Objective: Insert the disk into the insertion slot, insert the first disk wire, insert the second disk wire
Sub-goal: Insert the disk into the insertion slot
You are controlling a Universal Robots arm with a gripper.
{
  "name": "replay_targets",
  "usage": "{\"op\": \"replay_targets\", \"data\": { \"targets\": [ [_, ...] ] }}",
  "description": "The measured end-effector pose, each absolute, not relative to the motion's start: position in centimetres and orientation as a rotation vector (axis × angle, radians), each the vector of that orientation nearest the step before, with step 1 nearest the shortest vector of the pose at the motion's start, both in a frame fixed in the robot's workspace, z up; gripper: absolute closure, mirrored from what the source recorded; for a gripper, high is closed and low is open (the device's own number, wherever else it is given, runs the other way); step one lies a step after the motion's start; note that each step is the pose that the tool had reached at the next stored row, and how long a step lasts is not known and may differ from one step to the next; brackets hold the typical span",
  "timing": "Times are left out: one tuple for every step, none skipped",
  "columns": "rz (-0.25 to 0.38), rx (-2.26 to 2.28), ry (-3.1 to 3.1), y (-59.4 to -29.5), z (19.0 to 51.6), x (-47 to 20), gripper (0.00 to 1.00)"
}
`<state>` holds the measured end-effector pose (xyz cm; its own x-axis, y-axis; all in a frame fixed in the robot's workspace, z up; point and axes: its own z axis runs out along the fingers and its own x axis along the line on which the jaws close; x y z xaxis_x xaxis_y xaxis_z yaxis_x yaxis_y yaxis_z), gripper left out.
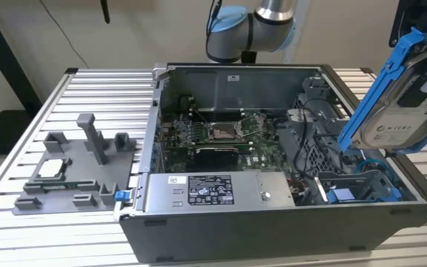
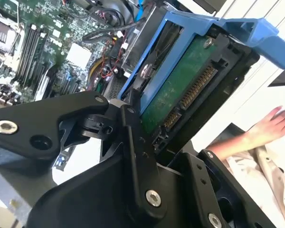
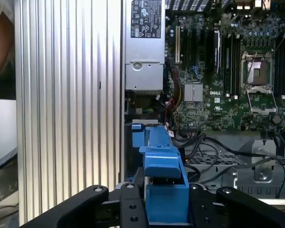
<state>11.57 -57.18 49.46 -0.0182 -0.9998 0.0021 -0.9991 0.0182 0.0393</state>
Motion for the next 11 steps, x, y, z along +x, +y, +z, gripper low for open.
{"op": "replay_targets", "data": {
  "targets": [
    [-0.041, 2.181, -2.221, -57.2, 49.3, 11.6, 1.0],
    [-0.042, 2.181, -2.221, -57.2, 49.1, 11.6, 1.0],
    [-0.041, 2.181, -2.221, -57.2, 48.9, 11.6, 1.0],
    [-0.041, 2.181, -2.221, -57.2, 48.7, 11.7, 1.0],
    [-0.041, 2.181, -2.22, -57.2, 48.6, 11.7, 1.0],
    [-0.041, 2.181, -2.22, -57.2, 48.4, 11.8, 1.0],
    [-0.041, 2.181, -2.22, -57.2, 48.2, 11.9, 1.0],
    [-0.041, 2.181, -2.22, -57.2, 48.0, 11.9, 1.0],
    [-0.041, 2.181, -2.22, -57.2, 47.9, 12.0, 1.0],
    [-0.041, 2.181, -2.22, -57.2, 47.8, 12.0, 1.0],
    [-0.041, 2.181, -2.22, -57.2, 47.8, 12.0, 1.0]
  ]
}}
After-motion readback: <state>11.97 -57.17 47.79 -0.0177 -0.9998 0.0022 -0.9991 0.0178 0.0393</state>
